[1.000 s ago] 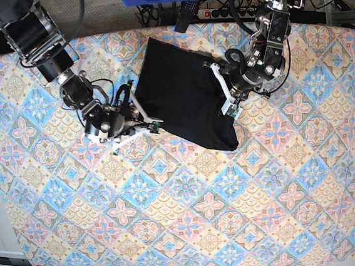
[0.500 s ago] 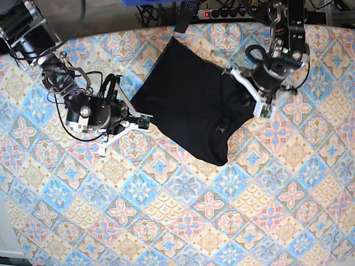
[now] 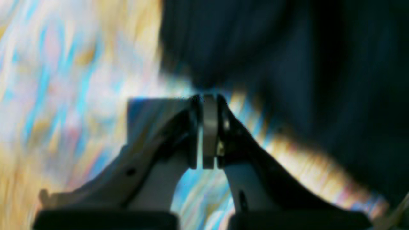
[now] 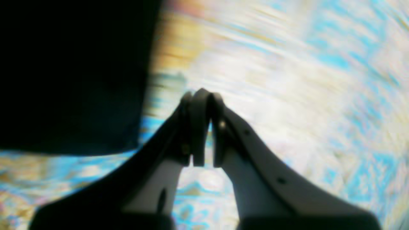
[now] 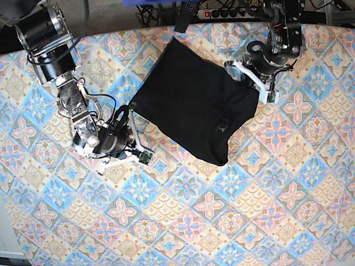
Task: Fold the T-shirt properly
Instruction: 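Grasp the folded bundle with both grippers and pull it away from the table edge, then release the left gripper and raise it away from the shirt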
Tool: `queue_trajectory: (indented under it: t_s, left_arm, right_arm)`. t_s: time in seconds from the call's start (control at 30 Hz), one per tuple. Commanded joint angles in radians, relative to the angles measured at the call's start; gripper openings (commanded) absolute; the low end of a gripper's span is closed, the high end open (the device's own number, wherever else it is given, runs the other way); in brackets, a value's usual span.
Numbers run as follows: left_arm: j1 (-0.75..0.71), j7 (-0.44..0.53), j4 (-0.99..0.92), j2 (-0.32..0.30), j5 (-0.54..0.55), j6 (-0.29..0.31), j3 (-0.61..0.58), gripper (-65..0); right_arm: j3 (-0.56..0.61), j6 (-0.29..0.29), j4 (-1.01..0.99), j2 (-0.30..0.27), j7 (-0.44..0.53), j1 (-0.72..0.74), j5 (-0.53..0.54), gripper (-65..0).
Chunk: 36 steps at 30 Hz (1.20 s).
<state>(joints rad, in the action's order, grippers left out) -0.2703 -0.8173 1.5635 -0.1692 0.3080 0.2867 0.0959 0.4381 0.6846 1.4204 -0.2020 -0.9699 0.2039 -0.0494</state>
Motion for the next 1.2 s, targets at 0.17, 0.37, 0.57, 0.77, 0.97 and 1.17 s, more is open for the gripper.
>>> queue_trajectory:
  t_s: [0.17, 0.37, 0.57, 0.77, 0.97, 1.17]
  left_arm:
    - [0.170, 0.017, -0.163, 0.040, 0.006, 0.004, -0.002, -64.4]
    - [0.322, 0.100, -0.366, 0.073, 0.004, 0.004, -0.037, -64.4]
    - [0.464, 0.204, -0.559, 0.093, 0.007, 0.003, -0.160, -64.4]
    - [0.527, 0.247, -0.602, 0.104, 0.007, 0.003, -0.164, -64.4]
    - [0.444, 0.238, -0.507, 0.035, 0.018, 0.003, -0.057, -64.4]
    - [0.243, 0.232, -0.285, -0.002, 0.018, 0.003, 0.198, -64.4]
  right_arm:
    - [0.006, 0.014, 0.087, 0.009, 0.013, -0.034, 0.030, -62.3]
    - [-0.077, 0.014, 0.288, -0.038, 0.012, -0.172, 0.030, -62.3]
    - [-0.134, 0.014, 0.465, -0.038, 0.012, -0.320, 0.030, -62.2]
    - [-0.129, 0.014, 0.524, -0.038, 0.012, -0.423, 0.030, -62.2]
    - [0.009, 0.014, 0.526, -0.004, 0.019, -0.378, 0.030, -62.3]
    - [0.081, 0.014, 0.477, 0.144, 0.019, -0.343, 0.030, -62.3]
